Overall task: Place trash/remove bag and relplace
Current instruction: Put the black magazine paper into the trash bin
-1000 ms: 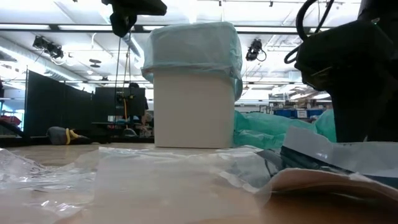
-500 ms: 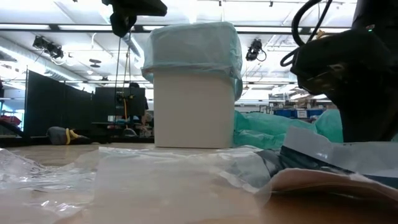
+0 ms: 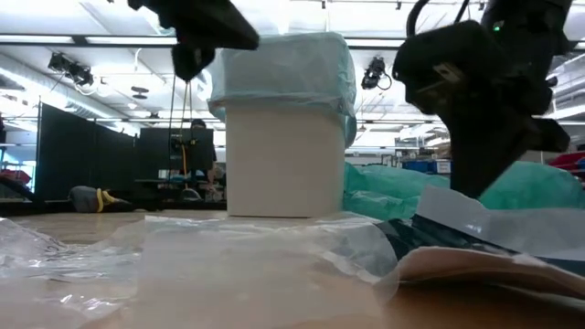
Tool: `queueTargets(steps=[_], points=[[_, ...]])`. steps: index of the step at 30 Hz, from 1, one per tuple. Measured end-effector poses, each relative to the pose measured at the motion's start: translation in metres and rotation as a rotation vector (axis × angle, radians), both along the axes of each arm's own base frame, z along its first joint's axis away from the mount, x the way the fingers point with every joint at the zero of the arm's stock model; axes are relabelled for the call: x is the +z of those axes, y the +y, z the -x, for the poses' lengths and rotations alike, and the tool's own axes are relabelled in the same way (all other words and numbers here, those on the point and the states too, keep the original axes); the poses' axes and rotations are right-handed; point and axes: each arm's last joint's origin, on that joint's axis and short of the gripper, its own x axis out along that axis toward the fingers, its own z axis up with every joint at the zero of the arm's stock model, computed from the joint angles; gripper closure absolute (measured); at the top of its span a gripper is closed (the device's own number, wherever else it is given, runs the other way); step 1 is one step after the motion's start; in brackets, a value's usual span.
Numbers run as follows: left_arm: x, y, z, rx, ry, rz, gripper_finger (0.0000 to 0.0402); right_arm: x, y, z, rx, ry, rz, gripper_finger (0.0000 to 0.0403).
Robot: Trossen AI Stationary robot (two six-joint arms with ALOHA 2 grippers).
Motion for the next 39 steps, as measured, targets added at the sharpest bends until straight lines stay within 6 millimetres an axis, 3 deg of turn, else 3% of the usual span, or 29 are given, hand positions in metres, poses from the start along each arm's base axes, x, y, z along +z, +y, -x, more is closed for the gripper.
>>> queueTargets(steps=[5, 8, 14, 19, 23, 29, 34, 39], points=[[-0.003, -0.005, -0.014, -0.046, -0.074, 0.049, 0.0366, 0.019, -0.012, 0.003, 0.001, -0.019, 0.039, 0.0402], [-0.009, -0.008, -0.021, -0.166, -0.063, 0.102, 0.0366, 0.028, -0.013, 0.005, 0.057, -0.036, 0.004, 0.0396], [-0.025, -0.013, -0.028, -0.304, -0.016, 0.071, 0.0373, 0.057, -0.004, 0.024, 0.063, -0.124, -0.019, 0.0401], [-0.033, -0.017, -0.04, -0.363, -0.074, 0.02, 0.0395, 0.079, -0.004, 0.044, 0.018, -0.193, -0.003, 0.0402], [-0.039, -0.02, -0.047, -0.402, -0.105, 0.038, 0.0392, 0.084, 0.009, 0.042, 0.147, -0.262, -0.021, 0.0401], [-0.041, -0.021, -0.049, -0.39, -0.102, 0.066, 0.0382, 0.065, 0.036, 0.015, 0.211, -0.372, -0.08, 0.0362], [-0.042, -0.021, -0.048, -0.404, -0.096, 0.085, 0.0382, 0.026, 0.047, 0.003, 0.247, -0.25, -0.103, 0.0305], [-0.042, -0.021, -0.048, -0.405, -0.091, 0.101, 0.0381, 0.001, 0.053, -0.005, 0.254, -0.182, -0.138, 0.024]])
